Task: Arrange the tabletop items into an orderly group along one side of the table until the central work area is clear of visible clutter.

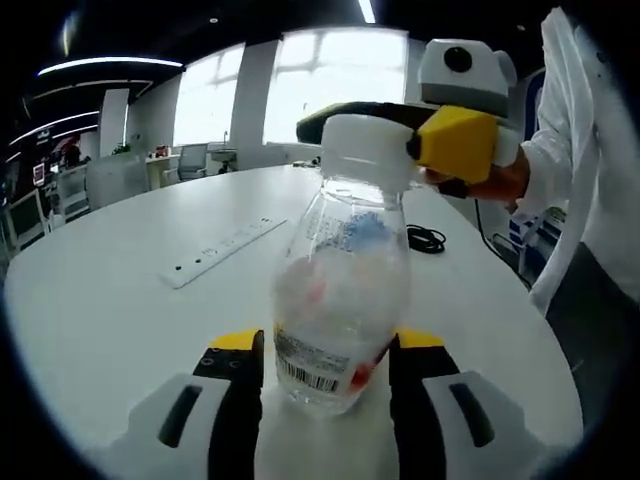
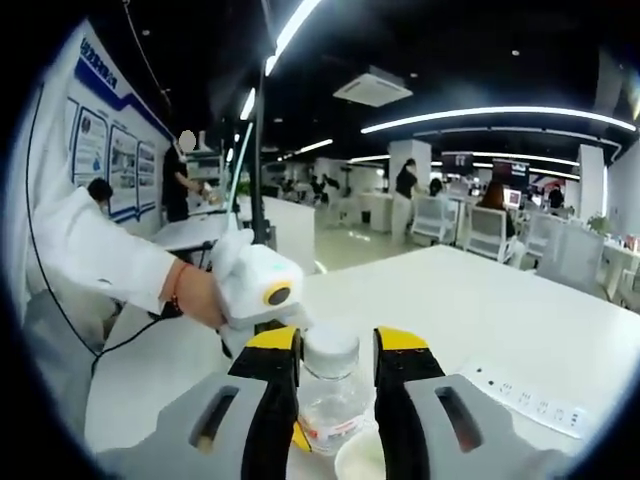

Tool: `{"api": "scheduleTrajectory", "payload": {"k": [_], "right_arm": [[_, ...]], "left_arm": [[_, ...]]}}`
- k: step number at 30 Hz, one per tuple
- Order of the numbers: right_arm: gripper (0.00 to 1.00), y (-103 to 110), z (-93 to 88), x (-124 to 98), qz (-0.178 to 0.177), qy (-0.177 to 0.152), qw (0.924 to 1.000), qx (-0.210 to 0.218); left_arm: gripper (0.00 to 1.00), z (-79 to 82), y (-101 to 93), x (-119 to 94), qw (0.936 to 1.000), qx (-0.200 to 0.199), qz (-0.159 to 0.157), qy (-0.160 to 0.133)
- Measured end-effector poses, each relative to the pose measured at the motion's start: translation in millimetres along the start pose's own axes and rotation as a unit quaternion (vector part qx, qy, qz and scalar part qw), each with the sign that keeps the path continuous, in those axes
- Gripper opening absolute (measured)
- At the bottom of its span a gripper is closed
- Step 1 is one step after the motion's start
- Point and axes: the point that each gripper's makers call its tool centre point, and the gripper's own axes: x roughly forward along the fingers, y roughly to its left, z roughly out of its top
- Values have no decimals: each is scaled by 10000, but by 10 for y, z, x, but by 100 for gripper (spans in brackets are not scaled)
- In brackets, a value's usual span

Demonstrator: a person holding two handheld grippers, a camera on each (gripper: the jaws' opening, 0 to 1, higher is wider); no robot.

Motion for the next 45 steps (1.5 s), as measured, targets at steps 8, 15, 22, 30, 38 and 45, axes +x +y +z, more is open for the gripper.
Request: {"api": "scheduleTrajectory", "payload": {"k": [8, 15, 22, 30, 38, 45], "right_arm": [[35, -81, -18, -78, -138, 21, 9998, 104], [45, -149, -46, -159, -252, 61, 9994, 236], [56, -199, -41, -232, -338, 75, 9990, 291], [62, -253, -76, -367, -447, 139, 9982, 373], [64, -304, -149, -632, -640, 267, 9968, 401], [64, -394, -222, -946, -919, 351, 9941, 453]], "left_arm": [[57, 29, 16, -85, 9998, -134, 147, -42], [60, 90, 20, -166, 9994, -216, 250, -106], [68, 143, -11, -227, 9990, -275, 320, -149], [71, 217, -65, -317, 9979, -421, 440, -224], [75, 284, -168, -465, 9952, -684, 615, -340], [74, 366, -286, -617, 9933, -736, 751, -483]]}}
